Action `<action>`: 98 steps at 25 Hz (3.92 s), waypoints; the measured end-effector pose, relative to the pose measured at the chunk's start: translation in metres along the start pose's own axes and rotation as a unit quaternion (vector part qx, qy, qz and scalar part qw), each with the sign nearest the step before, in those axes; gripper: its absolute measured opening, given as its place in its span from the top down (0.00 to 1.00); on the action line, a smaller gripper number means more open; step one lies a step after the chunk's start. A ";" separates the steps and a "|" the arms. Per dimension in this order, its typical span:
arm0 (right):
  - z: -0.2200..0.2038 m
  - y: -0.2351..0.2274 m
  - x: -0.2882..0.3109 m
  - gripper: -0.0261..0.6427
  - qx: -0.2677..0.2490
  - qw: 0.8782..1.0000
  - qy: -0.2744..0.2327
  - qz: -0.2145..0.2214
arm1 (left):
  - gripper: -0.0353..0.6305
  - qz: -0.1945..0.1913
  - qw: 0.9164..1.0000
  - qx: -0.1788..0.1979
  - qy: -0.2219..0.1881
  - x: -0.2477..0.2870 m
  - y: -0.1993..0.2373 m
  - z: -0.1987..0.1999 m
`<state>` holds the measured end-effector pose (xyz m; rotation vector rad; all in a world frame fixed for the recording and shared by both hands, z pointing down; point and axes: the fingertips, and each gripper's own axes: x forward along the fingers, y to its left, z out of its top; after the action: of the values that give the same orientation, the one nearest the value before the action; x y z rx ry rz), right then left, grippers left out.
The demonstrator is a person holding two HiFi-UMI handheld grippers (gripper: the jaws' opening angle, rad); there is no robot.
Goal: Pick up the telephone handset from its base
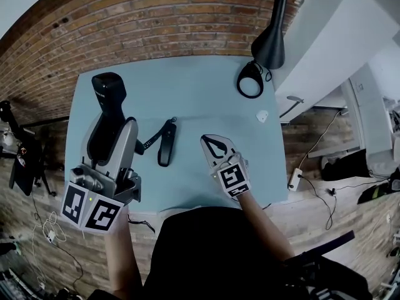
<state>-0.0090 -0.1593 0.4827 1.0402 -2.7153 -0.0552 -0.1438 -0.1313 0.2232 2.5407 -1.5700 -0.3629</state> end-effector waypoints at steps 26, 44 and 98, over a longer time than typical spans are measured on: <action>0.003 0.006 -0.006 0.96 0.037 0.999 -0.015 0.023 | 0.55 -0.156 0.985 -0.001 -0.069 -0.049 -0.063 0.013; 0.010 0.005 -0.006 0.96 0.064 0.997 -0.032 0.017 | 0.55 -0.148 0.984 -0.084 0.048 -0.048 -0.027 -0.100; -0.006 0.054 -0.001 0.96 0.044 0.994 0.000 0.103 | 0.55 -0.075 0.948 -0.240 0.193 -0.097 0.036 -0.282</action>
<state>-0.0425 -0.1181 0.4950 0.7757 -2.8323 0.1005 -0.1393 -0.0647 0.5156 2.1823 -1.0050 -0.2095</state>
